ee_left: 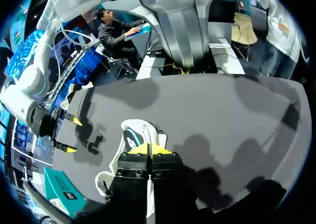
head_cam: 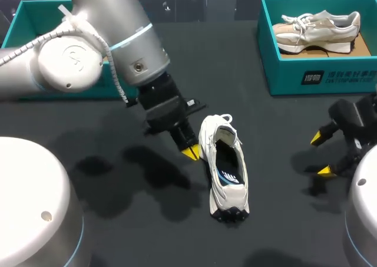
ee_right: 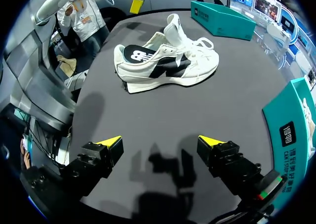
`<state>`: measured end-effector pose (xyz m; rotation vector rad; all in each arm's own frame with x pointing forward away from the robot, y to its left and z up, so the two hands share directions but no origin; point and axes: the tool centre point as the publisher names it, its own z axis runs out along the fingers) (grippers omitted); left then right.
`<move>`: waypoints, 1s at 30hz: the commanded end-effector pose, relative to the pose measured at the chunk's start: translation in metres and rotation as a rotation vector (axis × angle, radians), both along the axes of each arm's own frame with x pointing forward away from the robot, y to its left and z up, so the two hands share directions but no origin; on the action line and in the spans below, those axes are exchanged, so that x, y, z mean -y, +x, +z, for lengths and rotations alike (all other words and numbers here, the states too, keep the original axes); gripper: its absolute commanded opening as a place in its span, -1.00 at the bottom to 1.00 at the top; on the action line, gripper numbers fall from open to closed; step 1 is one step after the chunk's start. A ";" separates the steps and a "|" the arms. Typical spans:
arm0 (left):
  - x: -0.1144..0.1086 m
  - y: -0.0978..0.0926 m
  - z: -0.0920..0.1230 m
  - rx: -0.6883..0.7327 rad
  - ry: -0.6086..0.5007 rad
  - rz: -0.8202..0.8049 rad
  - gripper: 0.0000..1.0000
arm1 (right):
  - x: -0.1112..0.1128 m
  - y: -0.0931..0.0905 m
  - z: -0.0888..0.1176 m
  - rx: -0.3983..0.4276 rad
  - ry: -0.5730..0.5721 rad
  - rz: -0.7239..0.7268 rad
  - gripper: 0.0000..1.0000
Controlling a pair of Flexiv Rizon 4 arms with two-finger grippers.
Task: Take the shoe out of the shoebox, open the shoe tongue, remove and reinsert the insole, then place the shoe into the shoebox
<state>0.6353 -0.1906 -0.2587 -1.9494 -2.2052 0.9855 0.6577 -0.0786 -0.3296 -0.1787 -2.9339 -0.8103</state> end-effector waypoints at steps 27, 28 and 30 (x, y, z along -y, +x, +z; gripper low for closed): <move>0.057 0.010 -0.044 0.207 0.452 -0.435 -1.00 | 0.000 -0.005 0.001 0.008 -0.002 -0.004 1.00; 0.057 0.010 -0.044 0.207 0.452 -0.435 -1.00 | 0.000 -0.005 0.001 0.008 -0.002 -0.004 1.00; 0.057 0.010 -0.044 0.207 0.452 -0.435 -1.00 | 0.000 -0.005 0.001 0.008 -0.002 -0.004 1.00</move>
